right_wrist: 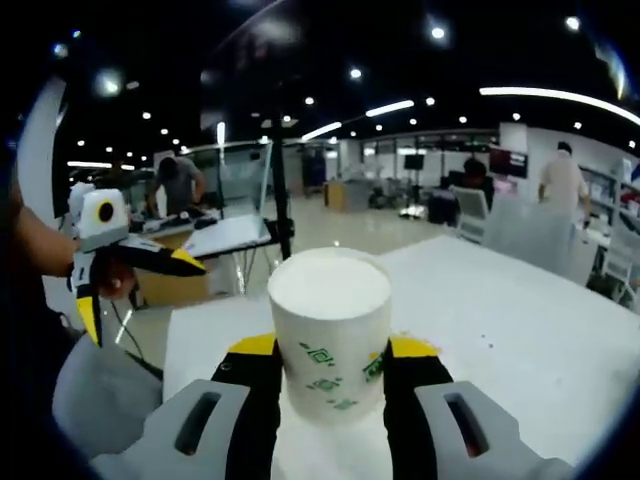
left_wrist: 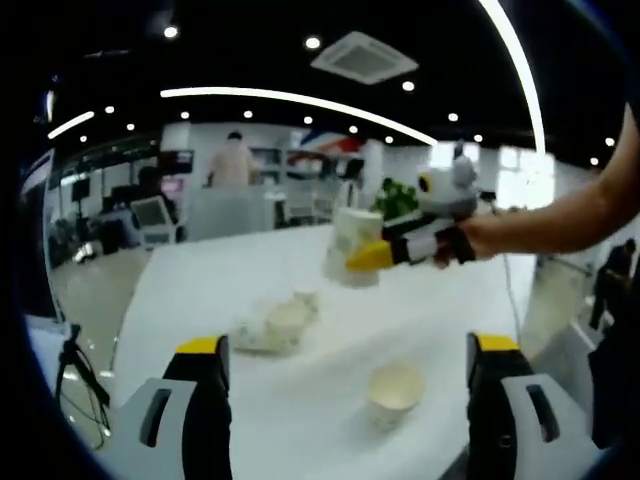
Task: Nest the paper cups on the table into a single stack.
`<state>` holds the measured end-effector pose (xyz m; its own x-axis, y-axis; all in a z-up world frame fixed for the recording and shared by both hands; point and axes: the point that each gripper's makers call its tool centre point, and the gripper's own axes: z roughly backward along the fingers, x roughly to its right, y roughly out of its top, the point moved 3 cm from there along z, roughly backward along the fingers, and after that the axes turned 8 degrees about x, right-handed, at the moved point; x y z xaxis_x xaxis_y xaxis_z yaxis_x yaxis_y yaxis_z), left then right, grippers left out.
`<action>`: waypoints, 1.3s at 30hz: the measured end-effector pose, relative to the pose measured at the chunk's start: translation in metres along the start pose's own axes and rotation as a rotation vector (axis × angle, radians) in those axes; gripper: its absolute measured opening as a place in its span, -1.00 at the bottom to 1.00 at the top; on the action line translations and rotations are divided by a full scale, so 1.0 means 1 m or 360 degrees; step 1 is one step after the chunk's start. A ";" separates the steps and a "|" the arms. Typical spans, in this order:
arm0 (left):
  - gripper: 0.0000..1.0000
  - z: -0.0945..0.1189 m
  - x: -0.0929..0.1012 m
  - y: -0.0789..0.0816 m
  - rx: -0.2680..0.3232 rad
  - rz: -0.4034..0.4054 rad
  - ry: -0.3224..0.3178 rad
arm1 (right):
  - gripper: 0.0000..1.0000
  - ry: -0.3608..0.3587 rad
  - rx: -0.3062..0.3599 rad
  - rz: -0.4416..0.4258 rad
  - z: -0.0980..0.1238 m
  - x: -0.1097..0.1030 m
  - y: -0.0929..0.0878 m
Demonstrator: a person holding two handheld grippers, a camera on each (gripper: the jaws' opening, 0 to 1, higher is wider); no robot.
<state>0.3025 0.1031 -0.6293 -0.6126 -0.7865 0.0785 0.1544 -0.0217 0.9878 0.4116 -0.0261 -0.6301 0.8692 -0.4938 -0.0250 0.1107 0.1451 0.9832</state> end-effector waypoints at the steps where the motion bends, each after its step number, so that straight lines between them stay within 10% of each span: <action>1: 0.91 -0.001 0.000 0.002 0.0006 -0.0003 0.0000 | -0.27 0.0011 -0.0001 0.0006 0.000 -0.003 0.001; 39: 0.07 -0.053 0.036 0.045 -0.0015 -0.0165 -0.0224 | -0.28 0.0345 -0.0176 0.0005 0.009 -0.087 -0.006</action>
<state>0.3278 0.0411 -0.5892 -0.7281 -0.6855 -0.0050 0.0915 -0.1044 0.9903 0.3304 0.0082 -0.6321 0.9514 -0.2995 -0.0719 0.1496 0.2452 0.9578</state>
